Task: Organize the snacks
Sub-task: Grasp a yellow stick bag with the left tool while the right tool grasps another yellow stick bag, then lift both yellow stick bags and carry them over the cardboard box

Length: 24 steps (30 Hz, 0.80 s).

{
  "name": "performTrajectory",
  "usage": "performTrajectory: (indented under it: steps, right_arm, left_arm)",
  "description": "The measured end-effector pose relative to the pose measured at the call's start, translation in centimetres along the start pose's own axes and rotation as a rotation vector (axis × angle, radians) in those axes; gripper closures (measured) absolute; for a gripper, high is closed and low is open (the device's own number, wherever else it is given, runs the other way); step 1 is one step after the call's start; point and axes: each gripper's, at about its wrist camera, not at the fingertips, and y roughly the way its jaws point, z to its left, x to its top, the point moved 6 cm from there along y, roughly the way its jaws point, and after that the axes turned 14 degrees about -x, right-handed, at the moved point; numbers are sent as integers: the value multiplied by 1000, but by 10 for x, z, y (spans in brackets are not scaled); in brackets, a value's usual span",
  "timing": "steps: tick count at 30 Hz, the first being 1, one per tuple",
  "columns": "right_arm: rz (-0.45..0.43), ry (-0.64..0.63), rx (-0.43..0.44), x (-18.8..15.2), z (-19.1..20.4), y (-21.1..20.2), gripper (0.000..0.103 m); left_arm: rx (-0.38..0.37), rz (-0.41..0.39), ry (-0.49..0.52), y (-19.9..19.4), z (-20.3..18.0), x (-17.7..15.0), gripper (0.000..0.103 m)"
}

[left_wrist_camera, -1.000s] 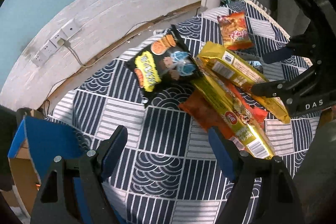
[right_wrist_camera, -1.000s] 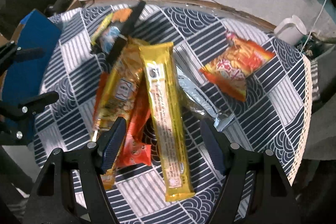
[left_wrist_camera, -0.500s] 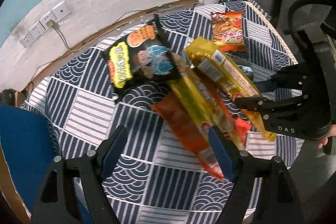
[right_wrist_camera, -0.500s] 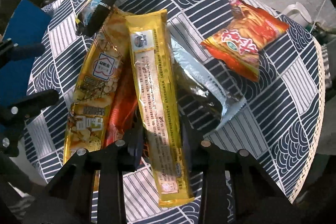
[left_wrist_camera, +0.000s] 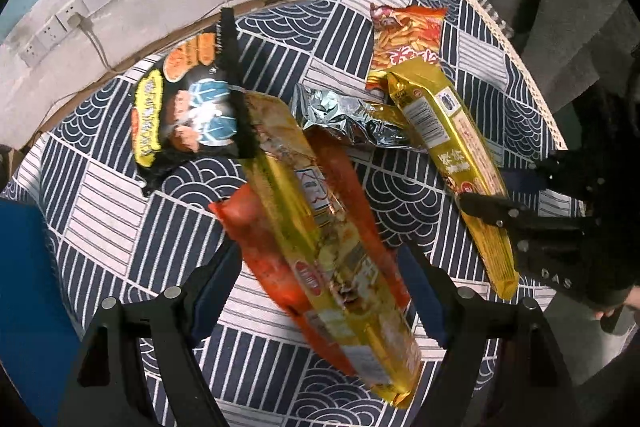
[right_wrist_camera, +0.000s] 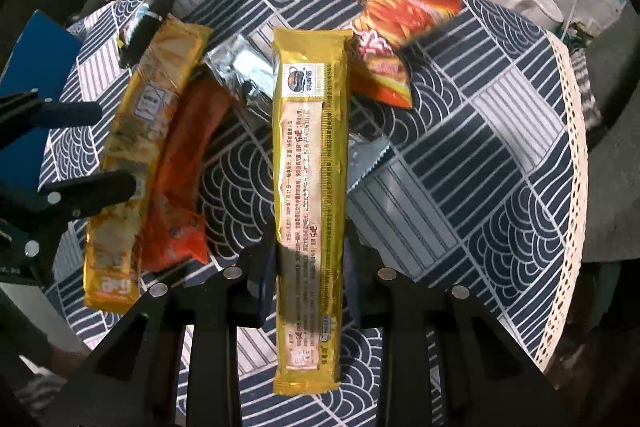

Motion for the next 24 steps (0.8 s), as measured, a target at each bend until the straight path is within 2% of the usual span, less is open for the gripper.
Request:
performTrajectory:
  steps: [7,9,10,13,19,24]
  right_arm:
    - [-6,31,13,10,7,10,70]
    - [1,31,8,10,9,16,70]
    - [3,29,5,11,12,17,70]
    - [7,19,-8,10,17,20,72]
    - [-6,19,-6,13,25,9,72]
    - [-9,42,-10,13,19,-1,72]
  left_arm:
    - [-3,-9,-42,10,1,2,22]
    - [-9,-14,-49,11,2,1,36]
    - [-11,-8,-53,11,3,-1,49]
    - [-45,-16,-73,11,5,-4,62]
    - [-32,-13,-35,0,4,-16,76]
    - [-18,5,-5,-12,5,-33,76]
